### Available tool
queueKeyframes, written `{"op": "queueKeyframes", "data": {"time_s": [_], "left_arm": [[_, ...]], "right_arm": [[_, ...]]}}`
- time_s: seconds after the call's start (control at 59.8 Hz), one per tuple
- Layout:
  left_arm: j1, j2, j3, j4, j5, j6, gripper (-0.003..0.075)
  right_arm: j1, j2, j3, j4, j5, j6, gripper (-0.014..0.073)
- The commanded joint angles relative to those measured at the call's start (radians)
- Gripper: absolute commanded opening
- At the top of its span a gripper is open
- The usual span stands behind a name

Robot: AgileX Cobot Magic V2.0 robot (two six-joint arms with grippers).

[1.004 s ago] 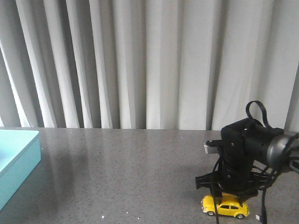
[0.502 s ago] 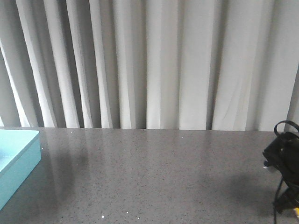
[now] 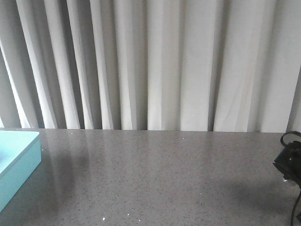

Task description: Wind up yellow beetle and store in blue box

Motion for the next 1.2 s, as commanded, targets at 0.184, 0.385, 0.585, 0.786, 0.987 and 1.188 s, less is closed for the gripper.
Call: {"op": "queueKeyframes", "data": {"time_s": [0.184,0.385,0.585,0.786,0.987,1.188], "left_arm": [[-0.005,-0.006,-0.014,-0.002,-0.075,-0.008,-0.0006],[-0.005,-0.006,-0.014,-0.002,-0.075,-0.008,-0.0006],[-0.005,-0.006,-0.014,-0.002,-0.075,-0.008,-0.0006],[-0.005,-0.006,-0.014,-0.002,-0.075,-0.008,-0.0006],[-0.005,-0.006,-0.014,-0.002,-0.075,-0.008,-0.0006],[-0.005,-0.006,-0.014,-0.002,-0.075,-0.008,-0.0006]], "right_arm": [[-0.022,-0.037,-0.155,0.416,-0.05,-0.112,0.0294],[-0.022,-0.181,-0.419,0.678,-0.076,-0.209,0.0294],[-0.022,-0.384,-0.521,0.931,-0.188,-0.279,0.0287],[-0.022,-0.591,-0.513,1.169,-0.201,-0.496,0.0217],[-0.022,-0.85,-0.3,1.231,-0.347,-0.551,0.0087],[-0.022,-1.102,0.22,1.233,-0.559,-0.56,-0.0008]]}}
